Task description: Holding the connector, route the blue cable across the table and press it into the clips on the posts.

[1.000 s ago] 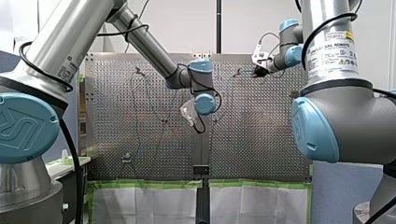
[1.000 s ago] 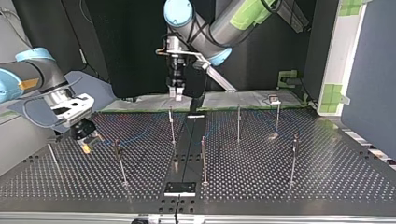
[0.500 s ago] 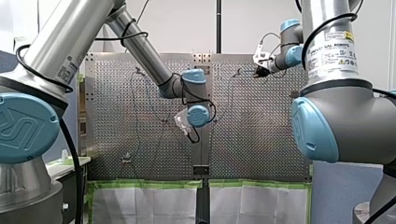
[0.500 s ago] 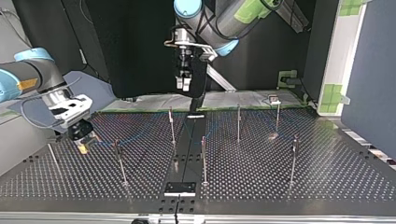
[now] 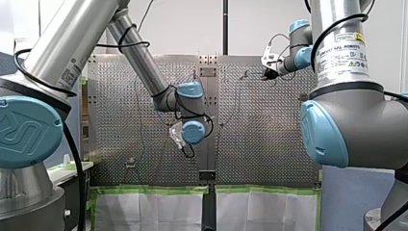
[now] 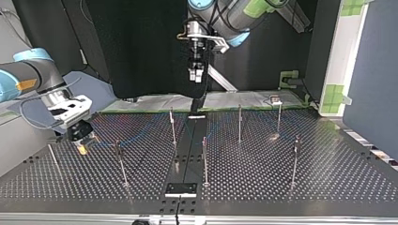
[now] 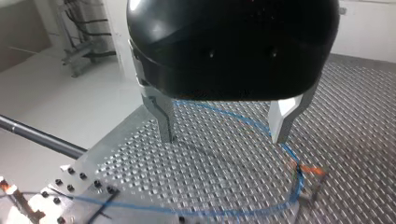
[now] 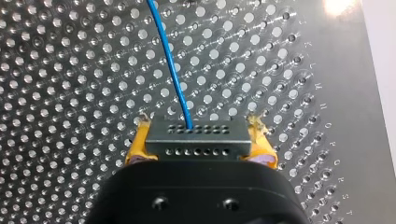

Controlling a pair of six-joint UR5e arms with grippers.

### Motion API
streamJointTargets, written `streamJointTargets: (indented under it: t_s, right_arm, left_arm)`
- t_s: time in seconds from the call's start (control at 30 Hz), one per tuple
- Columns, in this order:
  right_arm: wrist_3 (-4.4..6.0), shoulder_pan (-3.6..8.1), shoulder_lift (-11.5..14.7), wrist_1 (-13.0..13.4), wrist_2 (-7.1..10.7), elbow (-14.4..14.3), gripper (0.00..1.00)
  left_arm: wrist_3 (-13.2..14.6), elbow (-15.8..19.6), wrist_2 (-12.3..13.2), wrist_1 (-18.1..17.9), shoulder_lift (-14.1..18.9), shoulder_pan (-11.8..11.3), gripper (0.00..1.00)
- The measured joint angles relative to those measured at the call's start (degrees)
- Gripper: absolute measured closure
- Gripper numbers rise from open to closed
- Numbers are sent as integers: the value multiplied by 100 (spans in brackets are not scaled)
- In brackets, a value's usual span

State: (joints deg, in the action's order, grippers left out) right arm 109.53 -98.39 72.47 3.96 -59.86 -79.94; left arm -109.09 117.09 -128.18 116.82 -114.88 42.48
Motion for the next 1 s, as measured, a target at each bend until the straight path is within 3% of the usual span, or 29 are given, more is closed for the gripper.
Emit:
streamJointTargets:
  t_s: [0.13,0.3,0.6,1.0]
  right_arm:
    - [0,0,-1,0,0,0,100]
    - [0,1,-7,0,0,0,100]
    - [0,29,-10,0,0,0,100]
    - [-15,55,-15,-4,-53,-2,100]
  left_arm:
    - [197,215,-19,-5,0,-132,0]
    - [403,471,150,47,1,-370,0]
    - [488,938,262,61,1,-775,0]
    - [536,1549,296,52,4,-791,0]
